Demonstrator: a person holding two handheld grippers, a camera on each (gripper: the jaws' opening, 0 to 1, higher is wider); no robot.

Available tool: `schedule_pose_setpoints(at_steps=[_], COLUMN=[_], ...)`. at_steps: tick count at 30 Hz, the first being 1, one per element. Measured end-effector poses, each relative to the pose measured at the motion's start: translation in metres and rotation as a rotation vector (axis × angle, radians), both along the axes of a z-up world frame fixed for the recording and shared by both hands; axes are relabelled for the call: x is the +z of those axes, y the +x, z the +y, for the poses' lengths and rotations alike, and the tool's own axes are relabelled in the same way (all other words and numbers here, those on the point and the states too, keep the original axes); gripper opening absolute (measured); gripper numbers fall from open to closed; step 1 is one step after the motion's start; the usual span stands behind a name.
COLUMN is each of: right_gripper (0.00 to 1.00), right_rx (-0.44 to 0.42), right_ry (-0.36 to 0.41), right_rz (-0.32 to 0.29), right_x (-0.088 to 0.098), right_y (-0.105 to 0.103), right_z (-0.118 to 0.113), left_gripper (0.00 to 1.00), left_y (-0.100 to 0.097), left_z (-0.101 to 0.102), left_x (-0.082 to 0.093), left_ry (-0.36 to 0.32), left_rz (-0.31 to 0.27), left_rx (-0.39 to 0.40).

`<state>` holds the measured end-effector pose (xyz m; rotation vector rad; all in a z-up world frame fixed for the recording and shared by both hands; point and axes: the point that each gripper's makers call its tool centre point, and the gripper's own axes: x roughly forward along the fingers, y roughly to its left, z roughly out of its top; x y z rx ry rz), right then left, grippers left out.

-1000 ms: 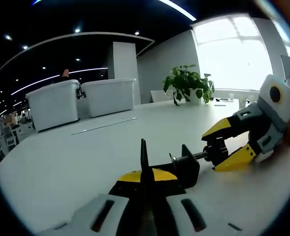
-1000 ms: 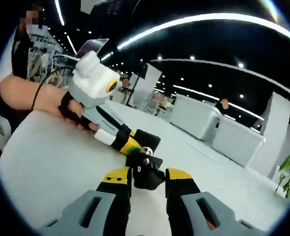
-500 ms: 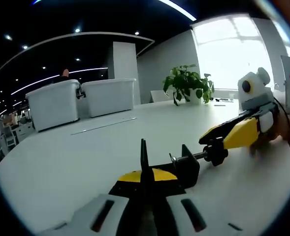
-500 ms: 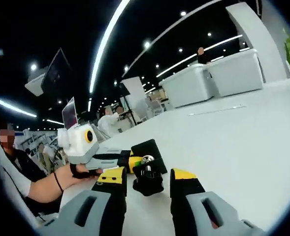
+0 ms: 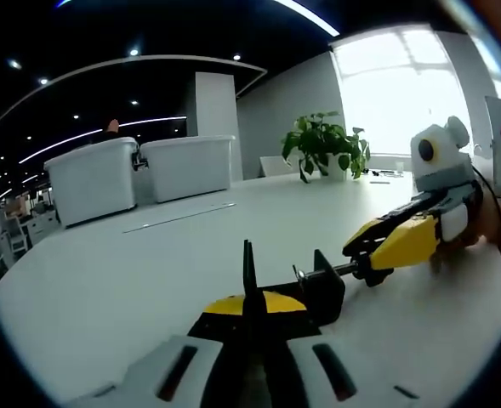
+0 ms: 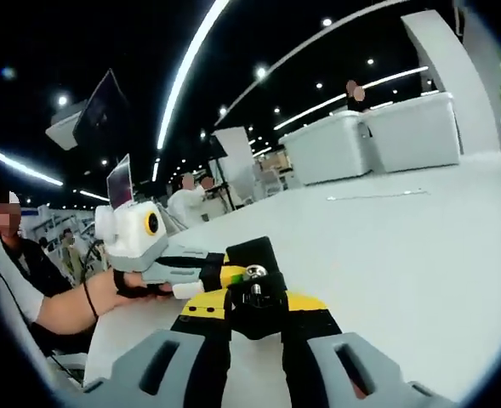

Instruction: Clamp the fixed fixture on the desktop, loosen the retaining clip, secure it to the edge of the desk, and tighten the retaining clip.

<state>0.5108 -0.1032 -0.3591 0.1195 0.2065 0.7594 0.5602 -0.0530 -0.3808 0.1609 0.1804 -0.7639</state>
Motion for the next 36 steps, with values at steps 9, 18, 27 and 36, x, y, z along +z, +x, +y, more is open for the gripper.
schedule_pose_setpoints(at_steps=[9,18,27,36], right_gripper=[0.21,0.21,0.43,0.29], right_rx=[-0.013,-0.014,0.027,-0.026], right_ry=[-0.273,-0.487,-0.203,0.133], right_rz=[-0.306,-0.496,-0.189,0.079], right_x=[0.005,0.005,-0.002,0.007], right_y=[-0.006,-0.008,-0.011,0.004], right_z=[0.005,0.009,0.005,-0.016], left_gripper=[0.05,0.05,0.05,0.05], left_y=[-0.001,-0.001,0.0,0.0], left_z=[0.0,0.0,-0.001,-0.001], left_x=[0.0,0.0,0.0,0.001], left_ry=[-0.003,-0.003,0.0,-0.001], left_rz=[0.002,-0.001,-0.009,-0.01], left_rx=[0.0,0.003,0.002,0.004])
